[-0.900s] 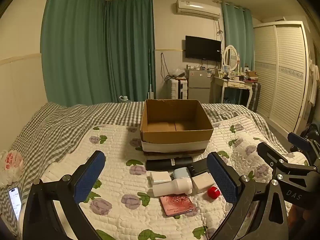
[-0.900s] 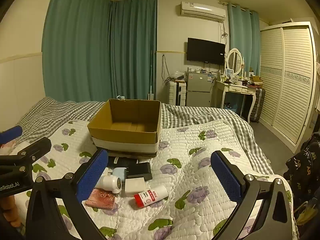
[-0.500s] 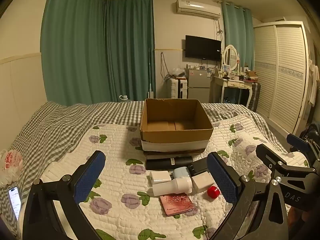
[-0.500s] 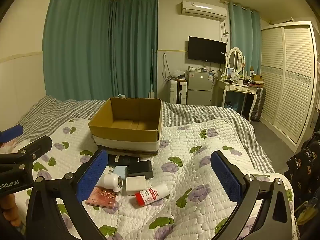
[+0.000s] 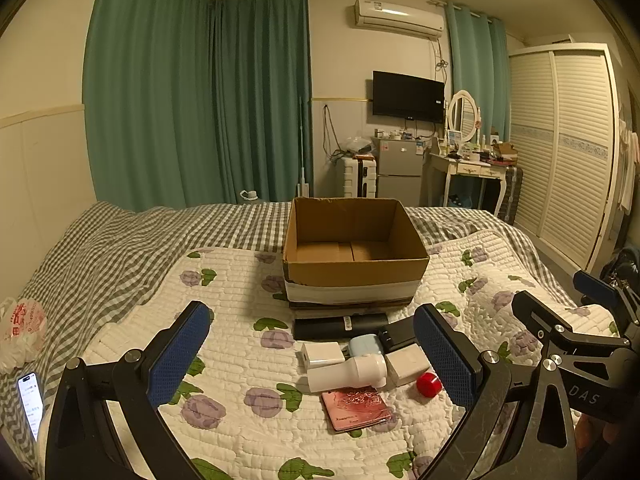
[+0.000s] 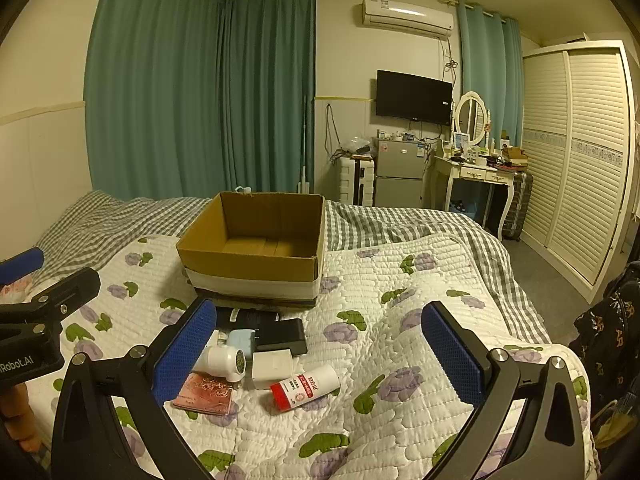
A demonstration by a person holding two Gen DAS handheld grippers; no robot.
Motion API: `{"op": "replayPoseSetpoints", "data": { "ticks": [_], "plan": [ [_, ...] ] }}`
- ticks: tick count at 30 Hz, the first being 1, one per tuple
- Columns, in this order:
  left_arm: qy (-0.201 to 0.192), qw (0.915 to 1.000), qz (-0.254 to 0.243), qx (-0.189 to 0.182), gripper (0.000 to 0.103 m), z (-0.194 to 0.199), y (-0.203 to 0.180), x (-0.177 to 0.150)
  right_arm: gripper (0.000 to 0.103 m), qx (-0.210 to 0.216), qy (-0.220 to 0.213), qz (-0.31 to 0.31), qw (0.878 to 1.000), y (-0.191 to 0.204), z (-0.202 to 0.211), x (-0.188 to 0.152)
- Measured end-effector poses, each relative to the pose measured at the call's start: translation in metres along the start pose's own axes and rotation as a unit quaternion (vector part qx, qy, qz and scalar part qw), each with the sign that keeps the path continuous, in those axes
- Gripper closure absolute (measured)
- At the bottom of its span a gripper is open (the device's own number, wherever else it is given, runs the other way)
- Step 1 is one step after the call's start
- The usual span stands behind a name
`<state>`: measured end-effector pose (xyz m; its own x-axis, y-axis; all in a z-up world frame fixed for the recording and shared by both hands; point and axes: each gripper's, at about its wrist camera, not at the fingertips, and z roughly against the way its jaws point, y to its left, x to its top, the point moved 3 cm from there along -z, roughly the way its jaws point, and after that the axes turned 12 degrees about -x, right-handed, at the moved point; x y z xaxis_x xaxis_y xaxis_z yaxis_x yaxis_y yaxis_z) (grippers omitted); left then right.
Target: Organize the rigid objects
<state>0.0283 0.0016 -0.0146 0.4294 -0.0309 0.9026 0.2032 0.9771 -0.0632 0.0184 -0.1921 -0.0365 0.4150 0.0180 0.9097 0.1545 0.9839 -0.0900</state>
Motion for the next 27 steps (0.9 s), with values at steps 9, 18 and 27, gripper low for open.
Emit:
{"op": "replayPoseSetpoints", "data": {
  "ticks": [9,18,27],
  "plan": [
    [0.0,1.0,0.0,0.0,0.0,0.0008,0.0002,0.0014,0.0,0.0,0.0,0.001,1.0,0.0004,-0.0008,-0.0003],
    [0.001,1.0,0.001,0.0,0.0,0.0006,0.0006,0.0014,0.0,0.001,0.001,0.002,1.0,0.0014,-0.0013,-0.0003],
    [0.001,1.0,0.001,0.0,0.0,0.0007,0.0003,0.0014,0.0,0.002,0.003,0.001,1.0,0.0025,-0.0021,-0.0028]
  ]
}}
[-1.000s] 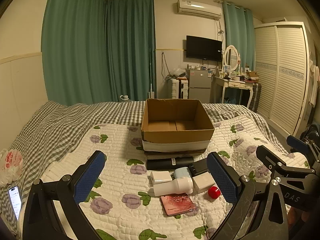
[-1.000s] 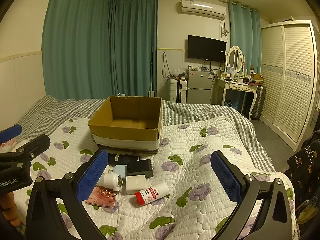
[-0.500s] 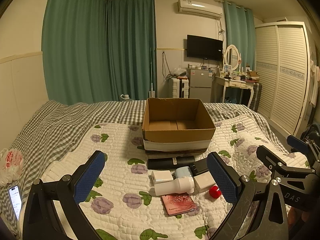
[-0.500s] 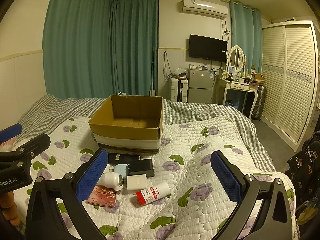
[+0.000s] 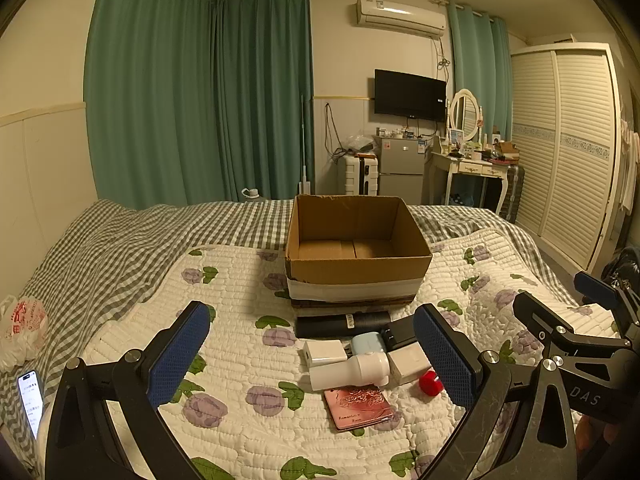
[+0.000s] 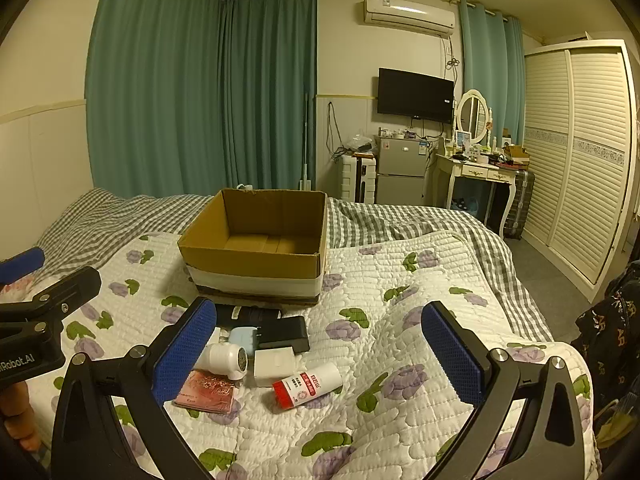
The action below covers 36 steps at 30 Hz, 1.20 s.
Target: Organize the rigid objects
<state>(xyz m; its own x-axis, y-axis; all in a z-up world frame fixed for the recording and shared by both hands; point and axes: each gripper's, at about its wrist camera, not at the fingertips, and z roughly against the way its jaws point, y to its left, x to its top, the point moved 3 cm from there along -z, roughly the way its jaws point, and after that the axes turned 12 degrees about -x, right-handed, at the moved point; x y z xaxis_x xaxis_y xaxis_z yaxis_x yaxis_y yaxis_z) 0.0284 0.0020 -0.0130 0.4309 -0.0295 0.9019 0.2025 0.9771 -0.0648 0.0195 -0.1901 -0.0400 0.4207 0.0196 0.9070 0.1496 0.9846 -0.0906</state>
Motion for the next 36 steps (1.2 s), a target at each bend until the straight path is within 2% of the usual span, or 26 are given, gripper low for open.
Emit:
{"op": "replayPoseSetpoints", "data": {
  "ticks": [36],
  "plan": [
    [0.001,1.0,0.0,0.0,0.0,-0.0001,0.0,0.0002,0.0,0.001,0.004,-0.001,1.0,0.0,0.002,-0.0031]
  ]
}}
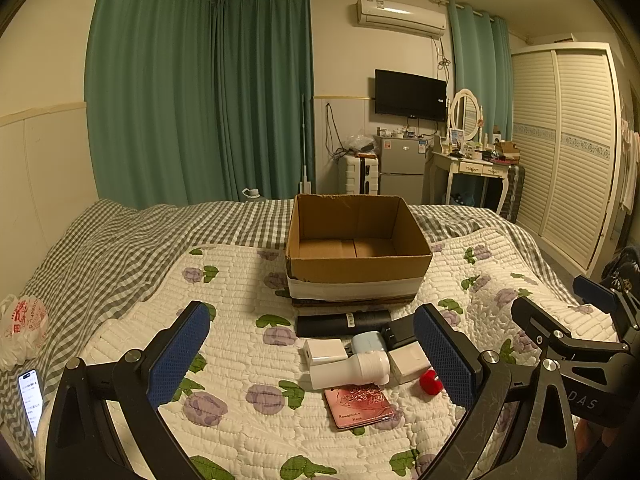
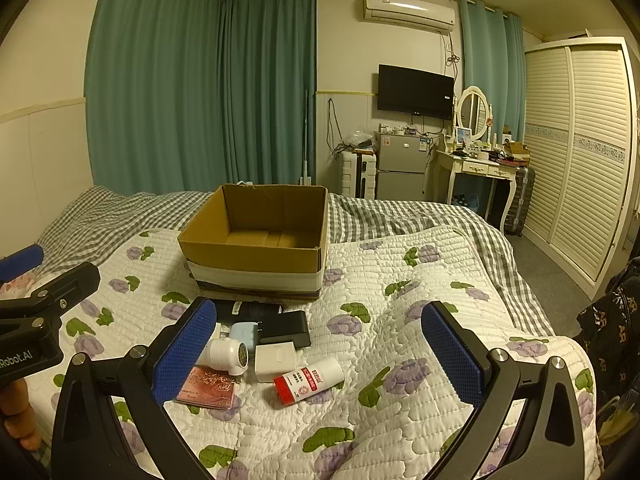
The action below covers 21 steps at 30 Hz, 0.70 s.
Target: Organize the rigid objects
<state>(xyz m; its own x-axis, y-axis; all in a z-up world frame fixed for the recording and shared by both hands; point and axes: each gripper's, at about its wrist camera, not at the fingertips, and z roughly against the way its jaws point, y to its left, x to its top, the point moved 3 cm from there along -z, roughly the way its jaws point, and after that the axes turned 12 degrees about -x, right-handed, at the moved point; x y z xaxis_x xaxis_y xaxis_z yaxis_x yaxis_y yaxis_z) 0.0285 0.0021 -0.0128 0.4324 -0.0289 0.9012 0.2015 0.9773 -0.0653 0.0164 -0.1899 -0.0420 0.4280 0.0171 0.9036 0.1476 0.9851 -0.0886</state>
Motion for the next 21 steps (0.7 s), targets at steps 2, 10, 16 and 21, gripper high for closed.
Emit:
{"op": "replayPoseSetpoints", "data": {
  "ticks": [2,10,16,21],
  "plan": [
    [0.0,1.0,0.0,0.0,0.0,0.0,0.003,-0.002,0.0,0.0,0.0,0.0,1.0,0.0,0.0,0.0],
    [0.016,0.9998,0.007,-0.002,0.0,-0.008,0.005,-0.006,0.0,-0.006,0.006,0.003,1.0,-0.005,-0.003,-0.002],
    [0.094,0.9952,0.017,-0.019,0.0,-0.053,0.0,-0.045,0.0,-0.018,0.064,0.016,0.998,-0.013,-0.036,-0.014],
    [0.163,0.9862,0.018,-0.019,0.001,-0.097,-0.011,-0.082,0.0,-0.02,0.116,0.028,0.993,-0.013,-0.065,-0.033]
  ]
}}
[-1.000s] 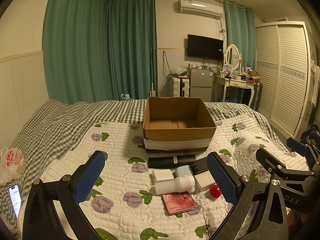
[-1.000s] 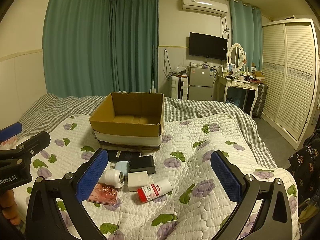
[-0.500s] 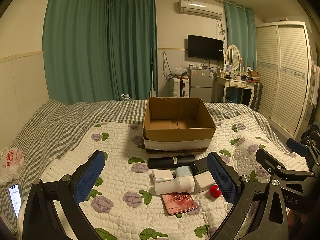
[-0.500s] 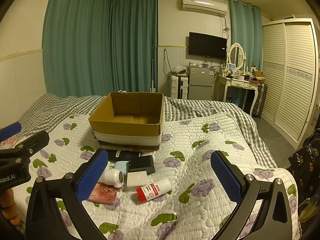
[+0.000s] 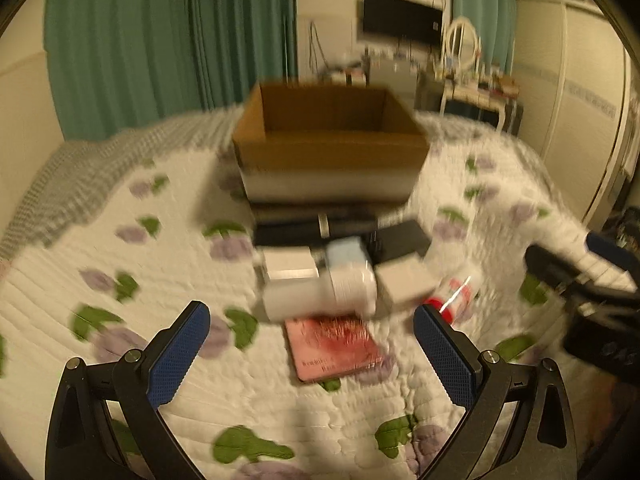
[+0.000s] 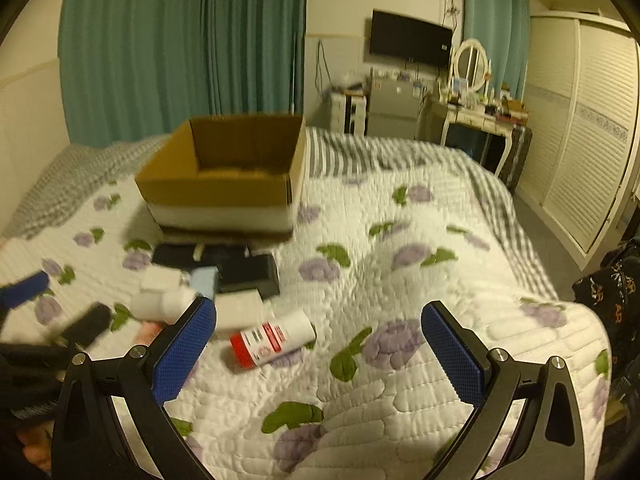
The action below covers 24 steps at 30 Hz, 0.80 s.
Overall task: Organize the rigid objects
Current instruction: 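Grasp the pink card case with the left gripper while the right gripper approaches the red-capped bottle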
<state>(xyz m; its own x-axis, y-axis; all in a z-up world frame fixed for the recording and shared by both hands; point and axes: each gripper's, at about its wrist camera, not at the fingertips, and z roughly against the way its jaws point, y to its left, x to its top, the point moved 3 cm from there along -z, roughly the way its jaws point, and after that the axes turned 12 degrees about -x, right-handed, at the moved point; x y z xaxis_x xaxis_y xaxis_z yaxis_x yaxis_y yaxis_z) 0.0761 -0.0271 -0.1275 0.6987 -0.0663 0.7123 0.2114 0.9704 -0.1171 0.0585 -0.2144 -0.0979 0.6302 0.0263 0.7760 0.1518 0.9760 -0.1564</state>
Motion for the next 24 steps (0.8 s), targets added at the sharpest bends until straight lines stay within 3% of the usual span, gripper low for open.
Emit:
{"op": "replayPoseSetpoints", "data": {
  "ticks": [14,17,18,24],
  "plan": [
    [0.142,0.9895,0.019,0.02,0.002,-0.1,0.006,-0.028,0.0,0.027,0.069,0.03,0.997,0.025,-0.05,-0.012],
    [0.139,0.9902,0.019,0.007,0.01,-0.095,0.004,-0.029,0.0,0.025,0.078,0.04,0.996,0.03,-0.057,-0.013],
    [0.137,0.9904,0.018,-0.001,0.026,-0.092,0.003,-0.029,0.0,0.024,0.08,0.042,0.996,0.031,-0.058,-0.013],
    [0.118,0.9914,0.037,-0.043,0.029,-0.068,0.007,-0.029,0.0,0.014,0.083,0.053,0.995,0.035,-0.06,-0.015]
  ]
}}
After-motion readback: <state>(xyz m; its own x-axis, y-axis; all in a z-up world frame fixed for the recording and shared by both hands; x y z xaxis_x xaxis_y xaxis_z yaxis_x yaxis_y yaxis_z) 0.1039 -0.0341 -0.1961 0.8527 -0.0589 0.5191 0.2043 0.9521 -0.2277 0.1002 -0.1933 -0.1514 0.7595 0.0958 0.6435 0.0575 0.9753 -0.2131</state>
